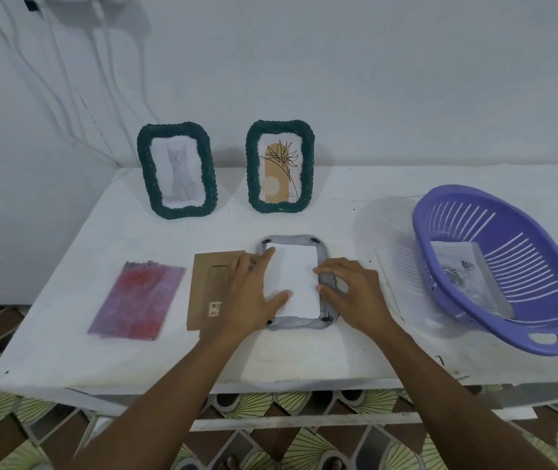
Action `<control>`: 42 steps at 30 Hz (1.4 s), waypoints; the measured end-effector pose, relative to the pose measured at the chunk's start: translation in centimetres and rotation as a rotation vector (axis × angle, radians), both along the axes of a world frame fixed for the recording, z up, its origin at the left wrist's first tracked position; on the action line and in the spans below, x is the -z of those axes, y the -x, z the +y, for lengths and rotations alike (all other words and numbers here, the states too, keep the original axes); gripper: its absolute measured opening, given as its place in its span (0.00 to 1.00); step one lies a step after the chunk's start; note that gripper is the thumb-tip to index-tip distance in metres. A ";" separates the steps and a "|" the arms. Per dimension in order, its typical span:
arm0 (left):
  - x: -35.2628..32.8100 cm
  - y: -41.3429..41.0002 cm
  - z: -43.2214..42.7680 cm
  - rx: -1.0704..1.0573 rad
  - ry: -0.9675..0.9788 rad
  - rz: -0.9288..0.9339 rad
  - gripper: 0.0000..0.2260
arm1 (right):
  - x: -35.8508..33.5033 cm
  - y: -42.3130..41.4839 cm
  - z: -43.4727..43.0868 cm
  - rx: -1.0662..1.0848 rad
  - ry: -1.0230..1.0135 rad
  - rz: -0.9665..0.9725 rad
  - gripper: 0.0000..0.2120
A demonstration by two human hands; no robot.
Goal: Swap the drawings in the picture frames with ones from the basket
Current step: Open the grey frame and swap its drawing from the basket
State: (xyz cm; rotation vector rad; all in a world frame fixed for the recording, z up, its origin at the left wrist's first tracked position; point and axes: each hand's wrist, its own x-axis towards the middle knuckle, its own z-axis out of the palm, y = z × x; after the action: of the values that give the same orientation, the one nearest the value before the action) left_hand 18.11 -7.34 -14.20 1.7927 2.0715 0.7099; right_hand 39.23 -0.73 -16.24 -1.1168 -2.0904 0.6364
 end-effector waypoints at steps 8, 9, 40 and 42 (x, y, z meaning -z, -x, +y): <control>-0.5 0.2 0.6 -0.013 0.027 -0.064 0.38 | 0.2 0.0 -0.1 0.015 0.025 -0.034 0.14; -0.7 0.2 0.6 -0.019 0.026 -0.080 0.37 | 0.2 0.1 -0.1 0.017 0.024 -0.035 0.15; -3.8 -11.4 6.7 0.279 0.215 -0.726 0.25 | -12.4 -12.9 4.3 0.151 0.306 -0.383 0.17; -3.6 -12.5 7.0 0.319 0.212 -0.729 0.25 | -12.9 -13.4 4.4 0.169 0.310 -0.339 0.17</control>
State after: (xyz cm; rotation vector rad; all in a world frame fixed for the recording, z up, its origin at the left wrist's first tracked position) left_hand 30.65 -0.29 -10.62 1.4064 1.2958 0.8464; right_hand 52.67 3.68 -3.35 -1.6554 -2.1914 0.7474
